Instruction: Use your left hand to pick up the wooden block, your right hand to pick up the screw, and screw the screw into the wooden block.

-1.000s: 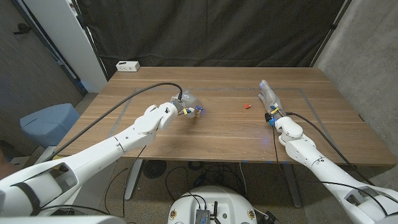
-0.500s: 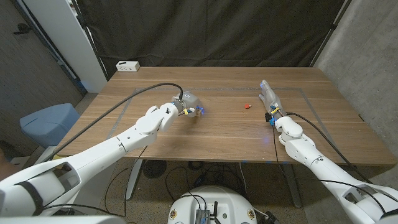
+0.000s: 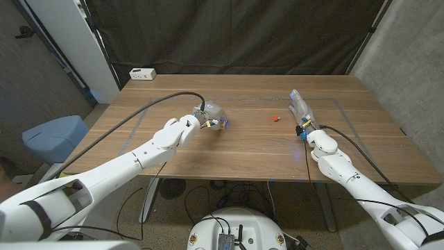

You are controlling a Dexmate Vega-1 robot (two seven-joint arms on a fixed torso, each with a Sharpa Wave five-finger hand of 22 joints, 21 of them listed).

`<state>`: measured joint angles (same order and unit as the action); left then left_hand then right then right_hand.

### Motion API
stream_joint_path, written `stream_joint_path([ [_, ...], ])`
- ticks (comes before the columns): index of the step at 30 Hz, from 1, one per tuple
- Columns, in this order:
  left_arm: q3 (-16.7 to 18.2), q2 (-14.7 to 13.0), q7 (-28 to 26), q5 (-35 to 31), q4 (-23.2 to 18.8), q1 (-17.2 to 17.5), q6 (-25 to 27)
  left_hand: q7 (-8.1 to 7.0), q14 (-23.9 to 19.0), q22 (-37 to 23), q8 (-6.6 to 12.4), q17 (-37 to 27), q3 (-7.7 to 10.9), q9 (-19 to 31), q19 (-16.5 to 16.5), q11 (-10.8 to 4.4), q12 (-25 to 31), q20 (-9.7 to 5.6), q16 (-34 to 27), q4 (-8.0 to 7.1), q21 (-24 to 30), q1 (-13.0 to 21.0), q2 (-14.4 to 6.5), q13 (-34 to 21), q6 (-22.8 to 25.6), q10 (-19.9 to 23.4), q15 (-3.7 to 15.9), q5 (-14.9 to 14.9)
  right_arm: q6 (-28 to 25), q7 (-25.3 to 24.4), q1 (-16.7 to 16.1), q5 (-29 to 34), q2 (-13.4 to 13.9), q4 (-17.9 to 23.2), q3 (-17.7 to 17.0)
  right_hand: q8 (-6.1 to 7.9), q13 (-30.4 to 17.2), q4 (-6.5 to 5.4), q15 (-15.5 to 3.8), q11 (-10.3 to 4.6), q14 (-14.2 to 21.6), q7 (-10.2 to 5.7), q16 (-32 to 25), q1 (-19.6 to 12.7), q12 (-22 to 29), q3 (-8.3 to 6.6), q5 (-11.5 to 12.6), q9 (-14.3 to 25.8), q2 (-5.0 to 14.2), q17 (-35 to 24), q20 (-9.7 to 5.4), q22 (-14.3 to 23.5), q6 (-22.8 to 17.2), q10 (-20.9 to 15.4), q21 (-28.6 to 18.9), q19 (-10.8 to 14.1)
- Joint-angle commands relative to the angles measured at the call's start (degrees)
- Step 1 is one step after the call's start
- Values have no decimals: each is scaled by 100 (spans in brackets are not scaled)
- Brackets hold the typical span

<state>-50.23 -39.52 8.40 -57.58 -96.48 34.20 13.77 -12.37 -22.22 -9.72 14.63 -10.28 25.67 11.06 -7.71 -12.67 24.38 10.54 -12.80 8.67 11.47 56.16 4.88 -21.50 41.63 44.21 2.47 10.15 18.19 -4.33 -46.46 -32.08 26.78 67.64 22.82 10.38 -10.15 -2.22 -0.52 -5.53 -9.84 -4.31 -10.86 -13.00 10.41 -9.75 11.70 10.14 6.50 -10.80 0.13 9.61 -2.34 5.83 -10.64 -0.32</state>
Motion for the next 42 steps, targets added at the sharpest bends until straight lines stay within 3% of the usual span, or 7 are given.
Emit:
stream_joint_path([
  [1,-56,60,-139,58,82,-43,51,0,-123,-32,36,-25,-50,17,-60,-6,35,18,-27,4,22,71,-7,-40,103,103,453,-6,-12,37,39,-16,-9,-64,8,40,-18,36,-50,-34,-180,-24,-44,40,34,-6,45,19,-21,-10,56,16,-24,-28,-38,25],
  [24,76,-71,-525,43,-199,156,265,3,-376,-38,135,-40,-197,20,-228,-8,34,-90,-41,-6,15,115,-88,-82,670,506,654,13,-13,63,24,1,21,18,25,42,-19,36,-48,-37,-169,-19,-47,61,36,-13,48,19,-13,-11,61,17,-33,-46,-37,27],
  [42,447,24,-1076,531,-362,454,562,-1,-434,-39,147,-48,-256,14,-265,-7,-23,-124,-46,-26,10,91,-97,-29,808,607,675,10,-213,-137,-79,218,235,505,63,46,-19,39,-47,-31,-170,-23,-45,69,36,-20,50,19,-6,-11,58,17,-47,-56,-37,30],
])
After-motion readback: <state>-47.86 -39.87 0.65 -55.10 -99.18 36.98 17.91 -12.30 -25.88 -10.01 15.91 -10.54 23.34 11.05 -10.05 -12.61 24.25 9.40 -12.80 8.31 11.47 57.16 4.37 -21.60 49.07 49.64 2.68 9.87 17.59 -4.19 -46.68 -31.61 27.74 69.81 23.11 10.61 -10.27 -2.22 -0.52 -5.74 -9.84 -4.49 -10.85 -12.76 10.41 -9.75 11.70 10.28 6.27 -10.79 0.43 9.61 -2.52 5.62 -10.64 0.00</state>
